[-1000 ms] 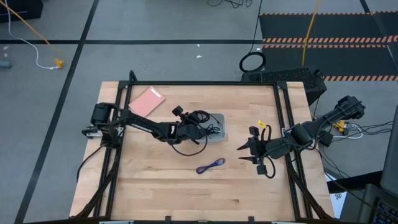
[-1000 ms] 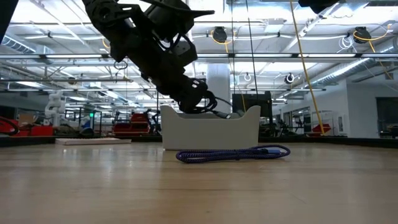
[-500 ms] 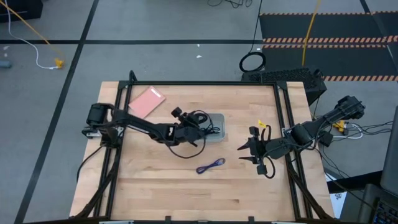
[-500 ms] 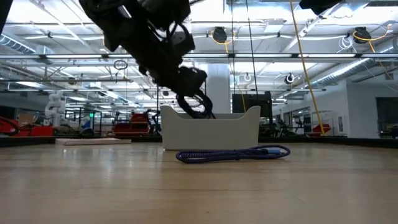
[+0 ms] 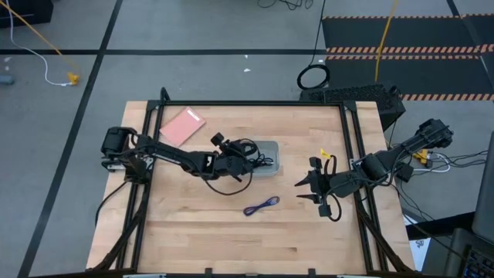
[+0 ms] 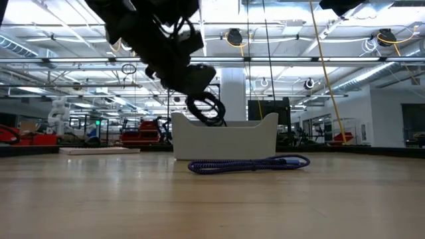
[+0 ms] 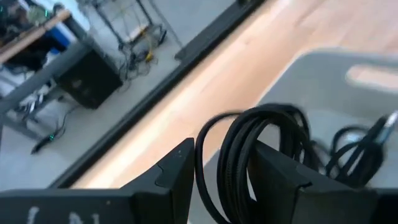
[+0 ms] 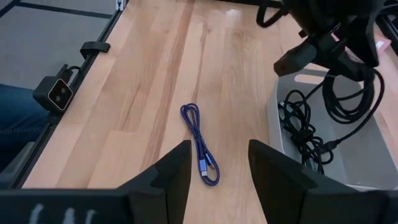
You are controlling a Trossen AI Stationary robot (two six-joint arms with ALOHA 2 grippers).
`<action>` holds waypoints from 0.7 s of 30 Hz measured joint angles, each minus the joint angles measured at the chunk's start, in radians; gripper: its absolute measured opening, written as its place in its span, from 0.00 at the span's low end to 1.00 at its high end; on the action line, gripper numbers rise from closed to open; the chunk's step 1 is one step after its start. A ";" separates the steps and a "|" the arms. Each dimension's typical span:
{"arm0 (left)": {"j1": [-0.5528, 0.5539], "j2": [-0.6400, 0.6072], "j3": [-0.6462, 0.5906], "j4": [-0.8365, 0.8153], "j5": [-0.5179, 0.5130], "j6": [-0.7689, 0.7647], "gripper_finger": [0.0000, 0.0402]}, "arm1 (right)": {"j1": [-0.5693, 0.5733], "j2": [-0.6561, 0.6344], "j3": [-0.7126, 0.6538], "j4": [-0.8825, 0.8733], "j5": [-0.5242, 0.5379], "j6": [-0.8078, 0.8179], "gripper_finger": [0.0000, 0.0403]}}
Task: Pick and place USB-C Cables
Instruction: Put the black charger cable into the gray bin, then put the blue charger cable into the gray bin
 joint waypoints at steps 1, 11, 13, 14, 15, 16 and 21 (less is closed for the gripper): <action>0.003 0.002 0.000 -0.022 0.001 -0.017 0.36 | 0.000 0.000 0.000 0.000 0.000 0.003 0.38; 0.020 0.000 -0.001 -0.077 0.088 -0.102 0.46 | 0.000 0.000 0.000 -0.001 0.000 0.007 0.38; 0.020 0.000 -0.001 -0.086 0.108 -0.102 0.51 | 0.000 0.000 0.000 -0.004 0.000 0.007 0.38; 0.020 -0.002 -0.001 -0.088 0.112 -0.097 0.53 | 0.000 0.000 0.000 -0.003 0.000 0.007 0.38; 0.020 -0.006 -0.001 -0.095 0.113 -0.094 0.55 | 0.000 0.000 0.000 -0.004 0.000 0.007 0.38; 0.020 -0.010 -0.001 -0.098 0.113 -0.094 0.57 | 0.000 0.000 0.000 -0.004 0.000 0.007 0.38; 0.020 -0.046 -0.001 -0.096 0.160 -0.094 0.60 | 0.000 0.000 0.000 -0.004 0.000 0.007 0.38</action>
